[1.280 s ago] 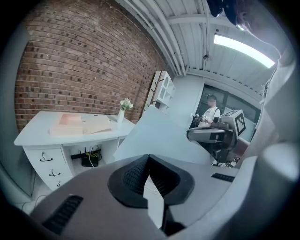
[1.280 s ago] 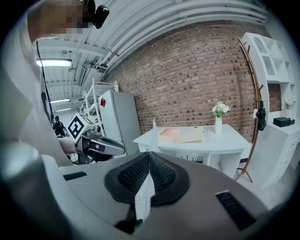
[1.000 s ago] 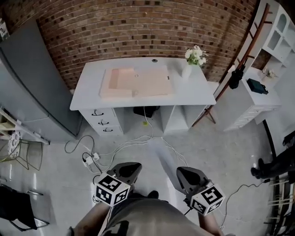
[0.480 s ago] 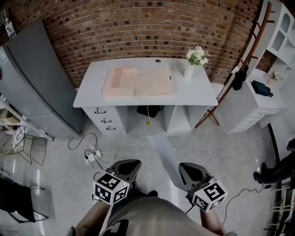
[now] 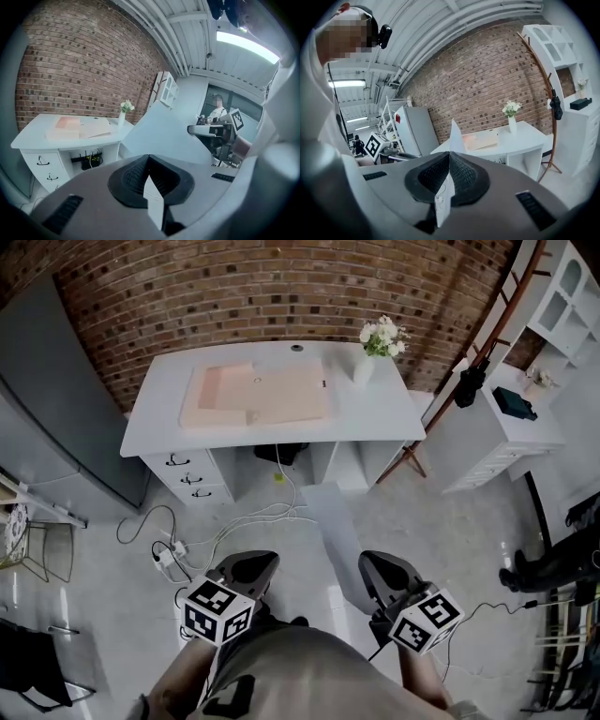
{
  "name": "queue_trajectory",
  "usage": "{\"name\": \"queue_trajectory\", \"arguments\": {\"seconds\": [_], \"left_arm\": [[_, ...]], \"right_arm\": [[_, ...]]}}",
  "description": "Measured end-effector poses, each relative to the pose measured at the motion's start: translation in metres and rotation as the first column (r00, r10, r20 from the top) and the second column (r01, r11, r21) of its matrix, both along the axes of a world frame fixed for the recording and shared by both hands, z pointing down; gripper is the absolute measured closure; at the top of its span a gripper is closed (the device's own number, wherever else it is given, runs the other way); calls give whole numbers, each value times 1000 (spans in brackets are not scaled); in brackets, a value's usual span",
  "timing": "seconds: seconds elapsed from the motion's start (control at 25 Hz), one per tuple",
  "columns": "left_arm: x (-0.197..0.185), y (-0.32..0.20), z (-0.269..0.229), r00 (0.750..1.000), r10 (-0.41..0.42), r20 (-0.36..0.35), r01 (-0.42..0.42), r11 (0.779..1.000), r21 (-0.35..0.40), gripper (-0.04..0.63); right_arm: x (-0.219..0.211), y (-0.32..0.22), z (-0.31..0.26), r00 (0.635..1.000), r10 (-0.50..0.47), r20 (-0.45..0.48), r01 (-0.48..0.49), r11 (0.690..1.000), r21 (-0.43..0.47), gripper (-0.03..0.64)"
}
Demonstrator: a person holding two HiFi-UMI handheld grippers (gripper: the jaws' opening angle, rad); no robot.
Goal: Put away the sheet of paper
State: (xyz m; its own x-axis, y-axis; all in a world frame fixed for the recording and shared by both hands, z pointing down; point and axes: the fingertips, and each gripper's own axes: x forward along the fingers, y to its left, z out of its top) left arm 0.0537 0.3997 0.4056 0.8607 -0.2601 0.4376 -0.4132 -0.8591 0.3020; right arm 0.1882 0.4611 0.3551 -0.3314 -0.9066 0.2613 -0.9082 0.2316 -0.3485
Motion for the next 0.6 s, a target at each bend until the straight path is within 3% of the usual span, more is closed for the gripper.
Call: {"name": "queue_trajectory", "arguments": {"seconds": [0.2,0.6], "left_arm": [[-6,-37,2,1000,11,-25,-11,1000,-13,581],[-53,-113,10,998,-18,-59,15,999,-50,581]], "right_arm": [[-4,-34,-5,994,46,97,-45,999,-13,594],[-45,-107,-8,998,52,39,-50,998,-48,594]]}}
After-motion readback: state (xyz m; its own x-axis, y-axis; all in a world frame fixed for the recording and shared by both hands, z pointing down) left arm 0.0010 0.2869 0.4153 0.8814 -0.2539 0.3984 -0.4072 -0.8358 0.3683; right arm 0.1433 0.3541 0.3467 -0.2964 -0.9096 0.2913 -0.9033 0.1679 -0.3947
